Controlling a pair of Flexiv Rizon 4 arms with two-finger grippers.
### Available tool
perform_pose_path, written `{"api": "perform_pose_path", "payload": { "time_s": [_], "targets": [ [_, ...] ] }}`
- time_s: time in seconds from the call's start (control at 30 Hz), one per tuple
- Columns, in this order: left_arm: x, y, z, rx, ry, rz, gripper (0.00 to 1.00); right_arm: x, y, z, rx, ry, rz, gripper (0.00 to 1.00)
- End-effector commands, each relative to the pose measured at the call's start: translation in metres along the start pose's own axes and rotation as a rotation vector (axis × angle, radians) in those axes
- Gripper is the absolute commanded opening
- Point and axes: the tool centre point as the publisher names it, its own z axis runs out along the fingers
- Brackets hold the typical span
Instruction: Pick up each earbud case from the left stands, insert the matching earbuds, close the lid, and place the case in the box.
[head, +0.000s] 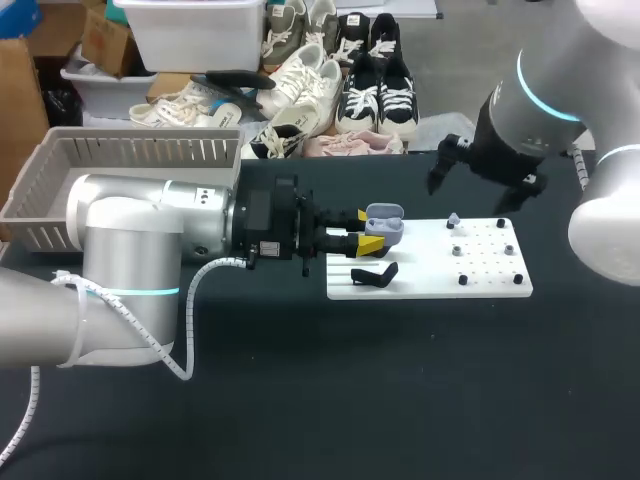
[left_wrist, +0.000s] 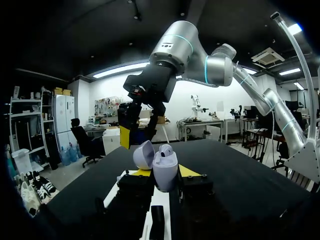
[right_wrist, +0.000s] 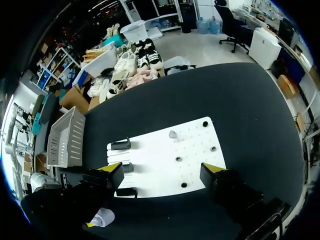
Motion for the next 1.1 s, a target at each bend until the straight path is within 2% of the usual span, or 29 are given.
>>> {"api": "perform_pose_path", "payload": {
  "time_s": [0.03, 0.27, 0.47, 0.5, 0.57, 0.6, 0.67, 0.7, 0.73, 1.1],
  "targets": [
    [0.0, 0.0, 0.0, 0.0, 0.0, 0.0, 0.0, -0.011, 0.007, 0.023, 0.043, 0.002, 0.0, 1.0],
    [0.0, 0.0, 0.0, 0.0, 0.0, 0.0, 0.0, -0.022, 0.002, 0.04, 0.078, 0.056, 0.012, 1.0],
    [0.0, 0.0, 0.0, 0.0, 0.0, 0.0, 0.0, -0.026, -0.008, 0.052, 0.075, 0.151, 0.067, 0.99],
    [0.0, 0.0, 0.0, 0.0, 0.0, 0.0, 0.0, -0.026, -0.009, 0.054, 0.085, 0.151, 0.069, 0.93],
    [0.0, 0.0, 0.0, 0.0, 0.0, 0.0, 0.0, -0.027, -0.01, 0.055, 0.087, 0.151, 0.069, 0.88],
    [0.0, 0.0, 0.0, 0.0, 0.0, 0.0, 0.0, -0.027, -0.011, 0.055, 0.089, 0.153, 0.071, 0.77],
    [0.0, 0.0, 0.0, 0.0, 0.0, 0.0, 0.0, -0.026, -0.01, 0.056, 0.092, 0.155, 0.071, 0.66],
    [0.0, 0.0, 0.0, 0.0, 0.0, 0.0, 0.0, -0.025, -0.009, 0.057, 0.092, 0.156, 0.07, 0.55],
    [0.0, 0.0, 0.0, 0.0, 0.0, 0.0, 0.0, -0.024, -0.009, 0.058, 0.092, 0.156, 0.069, 0.49],
    [0.0, 0.0, 0.0, 0.0, 0.0, 0.0, 0.0, -0.019, -0.013, 0.071, 0.091, 0.165, 0.083, 0.49]
  ]
}}
